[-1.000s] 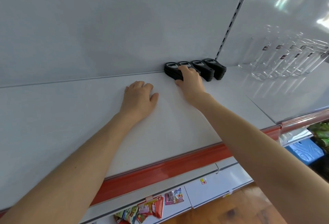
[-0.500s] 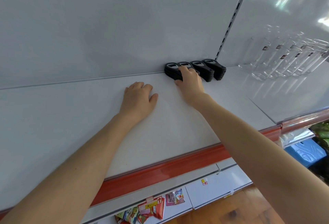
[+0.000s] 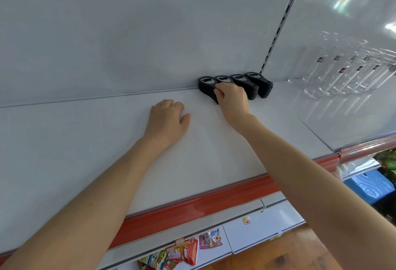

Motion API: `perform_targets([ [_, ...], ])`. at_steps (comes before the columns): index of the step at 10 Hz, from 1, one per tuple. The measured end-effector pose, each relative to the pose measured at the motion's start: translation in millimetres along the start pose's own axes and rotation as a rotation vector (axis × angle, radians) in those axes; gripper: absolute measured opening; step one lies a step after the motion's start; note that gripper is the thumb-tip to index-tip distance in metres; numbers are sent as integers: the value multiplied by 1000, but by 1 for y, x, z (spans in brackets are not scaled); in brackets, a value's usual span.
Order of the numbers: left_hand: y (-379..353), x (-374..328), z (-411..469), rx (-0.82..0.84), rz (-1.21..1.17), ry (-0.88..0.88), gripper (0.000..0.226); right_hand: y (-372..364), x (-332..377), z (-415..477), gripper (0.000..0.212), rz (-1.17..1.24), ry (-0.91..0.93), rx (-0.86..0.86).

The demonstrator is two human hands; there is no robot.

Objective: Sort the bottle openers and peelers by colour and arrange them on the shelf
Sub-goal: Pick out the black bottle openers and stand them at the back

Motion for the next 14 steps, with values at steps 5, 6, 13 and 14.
perform_targets([
  [5,3,-2,-3,29,15,-7,40,10,5,-3,23,-67,-7,80],
  [6,8,-2,1,132,119,0,33,23,4,-8,26,-110,51,87],
  [13,160,122,-226,-348,293,395,39,-53,262,-42,37,100,810,402],
  [14,175,157,-262,-394,296,467,25,-76,311,-58,35,119,870,462],
])
Point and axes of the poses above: each hand's wrist, its own z-axis towards the middle knuckle, its own y-axis out of the back of the hand, x = y × z, the point moved 1 cm from there along z, towards the middle knuckle, and after that the axes turned 7 degrees about x, right-handed, at the moved point
